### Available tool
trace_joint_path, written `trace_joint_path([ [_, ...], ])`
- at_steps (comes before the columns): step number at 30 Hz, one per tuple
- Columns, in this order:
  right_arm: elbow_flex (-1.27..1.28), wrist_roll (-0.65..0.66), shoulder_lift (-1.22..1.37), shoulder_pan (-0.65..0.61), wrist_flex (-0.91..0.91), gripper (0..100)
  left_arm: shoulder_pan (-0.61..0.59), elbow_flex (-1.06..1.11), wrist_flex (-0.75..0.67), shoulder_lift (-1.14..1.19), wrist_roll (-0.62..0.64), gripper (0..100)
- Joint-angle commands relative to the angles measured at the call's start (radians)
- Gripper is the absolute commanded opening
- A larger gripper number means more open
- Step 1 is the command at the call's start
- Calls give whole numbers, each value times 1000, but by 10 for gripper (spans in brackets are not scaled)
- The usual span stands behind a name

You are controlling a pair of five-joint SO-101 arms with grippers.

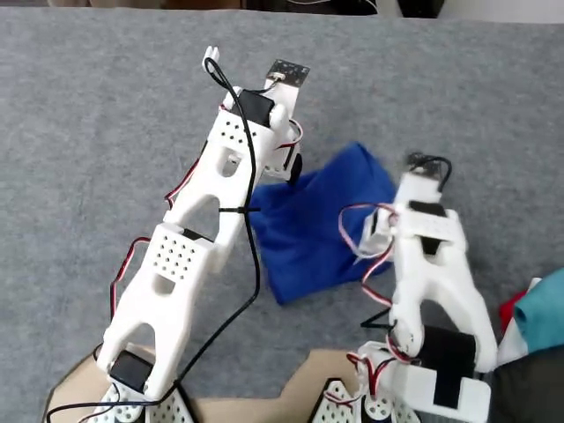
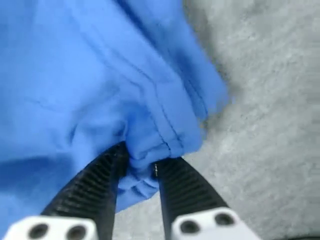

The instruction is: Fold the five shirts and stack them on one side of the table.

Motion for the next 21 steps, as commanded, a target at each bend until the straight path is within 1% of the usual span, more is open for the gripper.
trace_joint_path([
  [1, -176, -2, 12, 116, -5, 4, -23, -3, 11, -84, 8, 225],
  [4, -298, -2, 12, 156, -6, 4, -40, -3, 11, -84, 8, 225],
  [6, -363, -2, 13, 154, -12, 4, -48, -3, 11, -84, 8, 225],
  [10, -404, 9, 50, 137, -101, 4, -58, -3, 11, -84, 8, 225],
  [14, -409, 150, 145, 139, -143, 5, -74, -3, 11, -84, 8, 225],
  [16, -409, 190, 183, 150, -144, 11, -80, -3, 11, -84, 8, 225],
  [19, -406, 164, 209, 174, -140, 83, -89, -3, 11, -84, 8, 225],
  [21, -404, 114, 206, 191, -129, 152, -92, -3, 11, -84, 8, 226],
])
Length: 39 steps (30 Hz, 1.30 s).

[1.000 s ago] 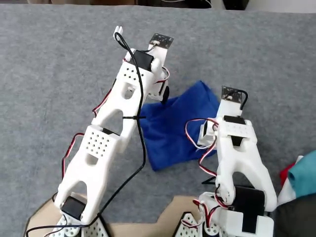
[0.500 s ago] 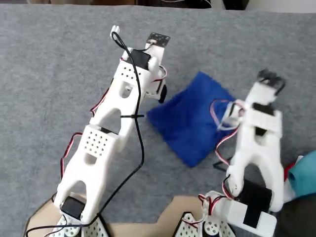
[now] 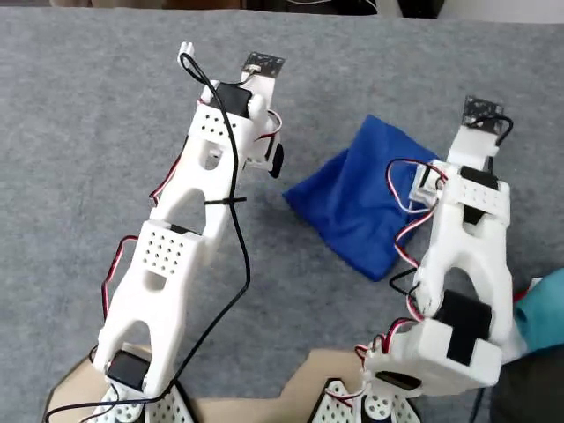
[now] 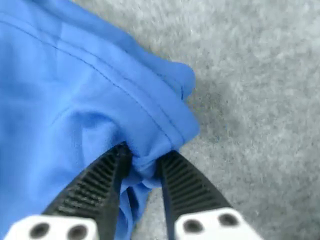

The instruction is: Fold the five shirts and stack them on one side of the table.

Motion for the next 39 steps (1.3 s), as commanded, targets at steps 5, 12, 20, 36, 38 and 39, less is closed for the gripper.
trace_joint_path([
  [5, -62, -112, -36, 35, 51, 309, -12, -3, 11, -84, 8, 228],
  [12, -62, -276, -110, 31, 160, 387, -12, -3, 11, -84, 8, 228],
  [20, -65, -479, -2, -53, 127, 386, -12, -3, 11, -84, 8, 228],
  [36, -262, -482, 289, -19, 72, 385, -12, -2, 12, -84, 8, 226],
  [38, -277, -482, 306, -19, 77, 385, -12, -2, 12, -84, 8, 226],
  [39, -283, -482, 314, -19, 77, 385, -12, -2, 12, -84, 8, 226],
])
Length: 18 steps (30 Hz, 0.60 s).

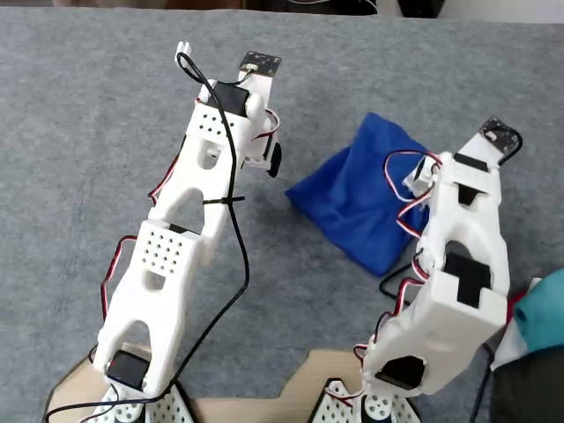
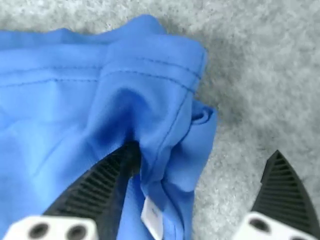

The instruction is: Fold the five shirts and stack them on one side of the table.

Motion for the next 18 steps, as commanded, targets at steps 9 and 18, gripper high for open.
trace_joint_path([
  [9, -65, 83, 22, 13, 2, 136, -6, 71, 12, -84, -40, 226],
  [18, -64, 169, 22, 21, 5, 16, -5, 69, 12, -85, -40, 226],
])
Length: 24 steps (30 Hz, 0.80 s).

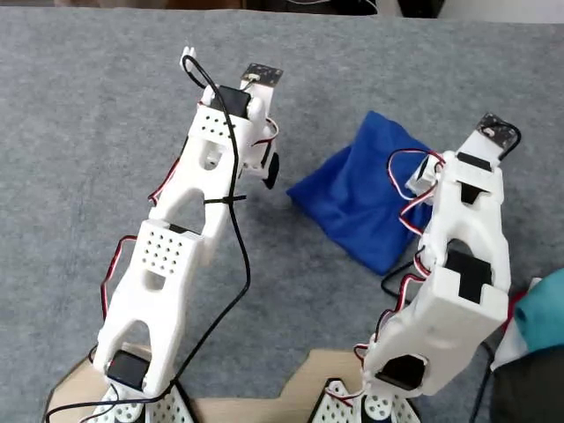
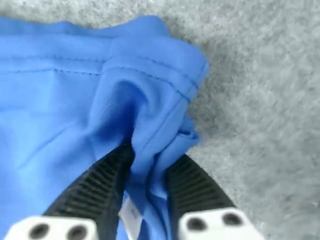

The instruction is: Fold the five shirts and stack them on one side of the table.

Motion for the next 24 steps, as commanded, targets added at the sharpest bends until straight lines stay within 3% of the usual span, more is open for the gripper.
trace_joint_path([
  [1, -47, 40, -1, 12, 3, 2, -6, -11, 12, -85, -6, 226],
  [8, -81, 38, -8, 79, 35, 4, -12, -5, 12, -104, -6, 225],
  [18, -506, 68, -7, 335, 477, 4, -29, -2, 12, -177, -6, 225],
  [24, -777, 141, -7, 418, 703, 4, -21, -2, 12, -180, -6, 225],
])
